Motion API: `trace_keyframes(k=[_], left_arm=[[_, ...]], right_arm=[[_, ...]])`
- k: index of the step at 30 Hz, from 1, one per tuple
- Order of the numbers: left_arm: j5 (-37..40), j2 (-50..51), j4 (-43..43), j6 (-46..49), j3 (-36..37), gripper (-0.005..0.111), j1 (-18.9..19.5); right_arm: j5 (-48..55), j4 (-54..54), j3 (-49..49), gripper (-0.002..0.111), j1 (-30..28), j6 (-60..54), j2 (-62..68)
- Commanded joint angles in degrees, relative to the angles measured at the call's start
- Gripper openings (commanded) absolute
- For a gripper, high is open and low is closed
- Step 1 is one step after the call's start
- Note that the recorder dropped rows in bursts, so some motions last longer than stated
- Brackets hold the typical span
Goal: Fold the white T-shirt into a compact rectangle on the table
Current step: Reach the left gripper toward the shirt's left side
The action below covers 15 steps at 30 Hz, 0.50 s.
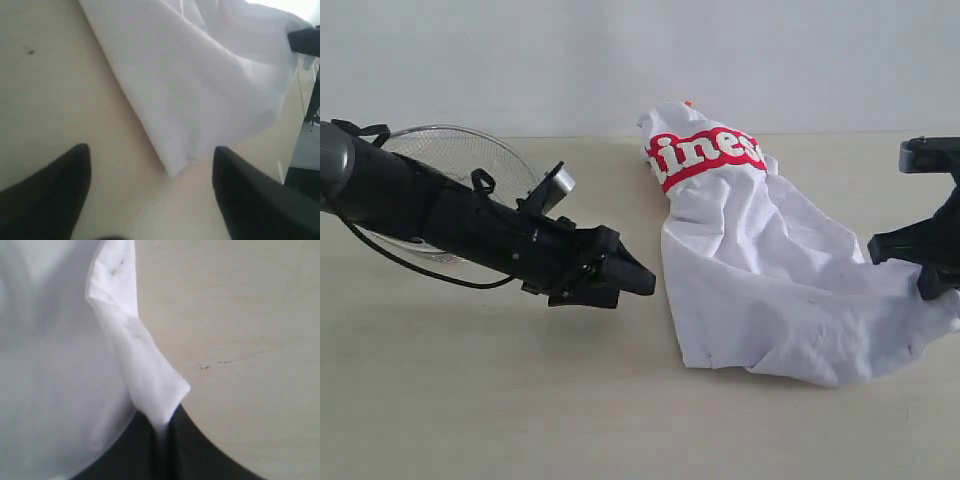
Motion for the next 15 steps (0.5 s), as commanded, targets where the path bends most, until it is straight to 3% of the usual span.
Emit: trace_keyframes(k=[1,8,15], left_arm=[[2.6,0.57,1.0,-5.36,-0.28,0.066,-0.81],[1.88,2.63,0.59,-5.6,-0.28,0.066,-5.82],[-6.17,3.29,0.26,-5.22,-1.7,0.066,-8.86]], right_arm=[[-1.15,0.16,0.13,0.0,-0.26,-0.78,-0.42],[-1.39,0.49,0.13,0.0,-0.26,-0.78,-0.42],[-1.39,0.49,0.13,0.0,-0.26,-0.78,-0.42]])
